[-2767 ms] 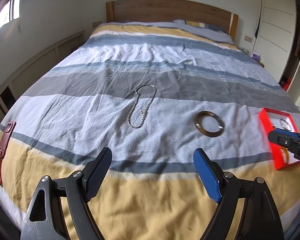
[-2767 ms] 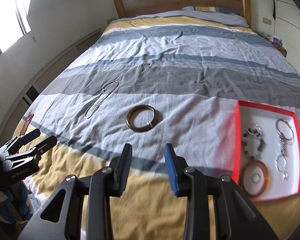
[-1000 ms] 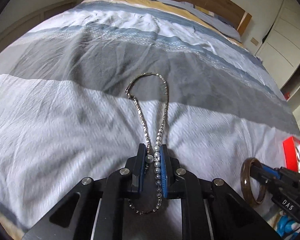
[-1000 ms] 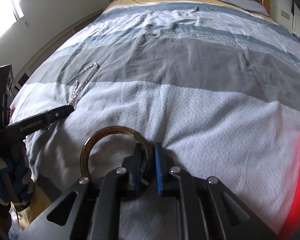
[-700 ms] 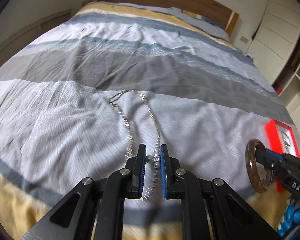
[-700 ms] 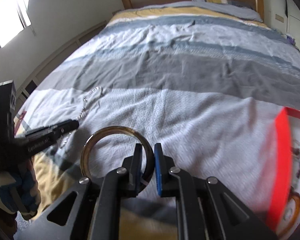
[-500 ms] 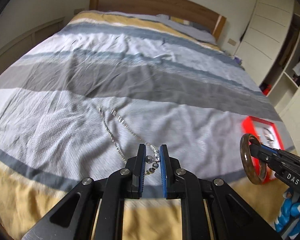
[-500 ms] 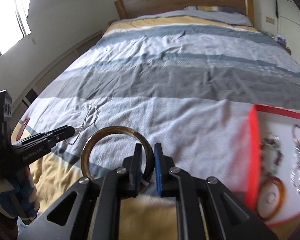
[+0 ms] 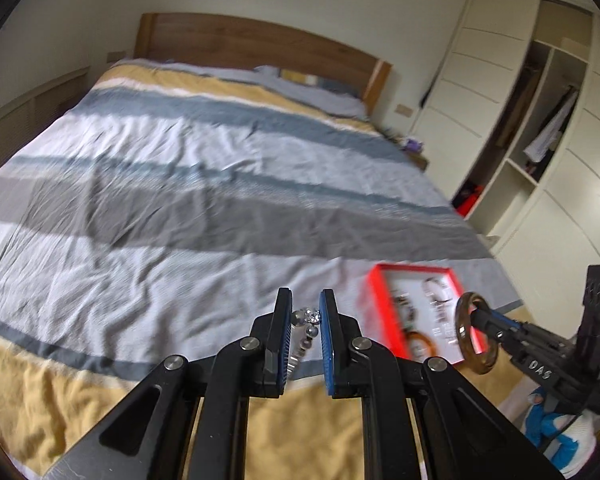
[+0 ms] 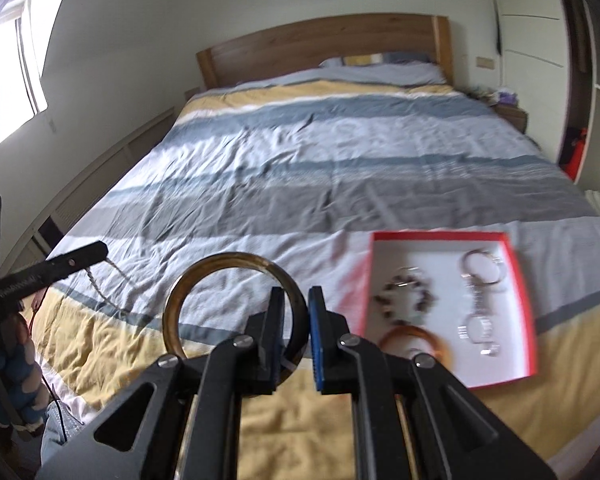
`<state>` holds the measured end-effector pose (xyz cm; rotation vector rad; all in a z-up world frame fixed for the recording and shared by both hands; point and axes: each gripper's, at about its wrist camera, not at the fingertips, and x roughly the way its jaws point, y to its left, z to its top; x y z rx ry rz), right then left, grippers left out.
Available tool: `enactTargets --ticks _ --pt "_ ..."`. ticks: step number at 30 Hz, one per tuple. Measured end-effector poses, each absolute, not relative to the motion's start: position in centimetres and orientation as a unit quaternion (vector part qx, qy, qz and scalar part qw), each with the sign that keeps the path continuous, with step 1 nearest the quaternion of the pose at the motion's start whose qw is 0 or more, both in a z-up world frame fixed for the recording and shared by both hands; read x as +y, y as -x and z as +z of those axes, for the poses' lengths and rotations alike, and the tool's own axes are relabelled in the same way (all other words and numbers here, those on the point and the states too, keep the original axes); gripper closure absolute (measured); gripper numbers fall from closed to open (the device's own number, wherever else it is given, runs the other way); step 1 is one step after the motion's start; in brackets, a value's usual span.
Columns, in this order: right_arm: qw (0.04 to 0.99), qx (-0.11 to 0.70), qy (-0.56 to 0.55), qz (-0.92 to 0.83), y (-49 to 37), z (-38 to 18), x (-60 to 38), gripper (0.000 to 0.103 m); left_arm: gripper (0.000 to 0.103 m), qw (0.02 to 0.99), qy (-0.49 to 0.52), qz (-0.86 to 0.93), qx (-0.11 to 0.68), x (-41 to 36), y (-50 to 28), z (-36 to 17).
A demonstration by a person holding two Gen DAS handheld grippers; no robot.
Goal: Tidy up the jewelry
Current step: 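Carry necklace and bangle into the red box and open both tools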
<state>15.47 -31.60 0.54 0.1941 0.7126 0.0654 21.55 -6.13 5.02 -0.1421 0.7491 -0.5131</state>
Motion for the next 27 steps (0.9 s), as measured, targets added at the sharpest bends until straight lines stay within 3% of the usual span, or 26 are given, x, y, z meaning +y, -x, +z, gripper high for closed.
enactTargets --ticks 7,13,27 --pt "0.940 0.327 -0.096 -0.008 -12.8 2.9 -37.2 0.092 0.090 0.890 0.046 -0.315 0.328 -14.2 -20.0 10.0" --pt "0.940 0.325 -0.099 -0.042 -12.1 2.9 -42.7 0.092 0.090 0.876 0.032 -0.359 0.320 -21.3 -20.2 11.0" --pt "0.913 0.386 -0.118 -0.059 -16.5 -6.0 -48.9 0.092 0.090 0.854 -0.019 -0.349 0.386 -30.6 -25.6 1.8"
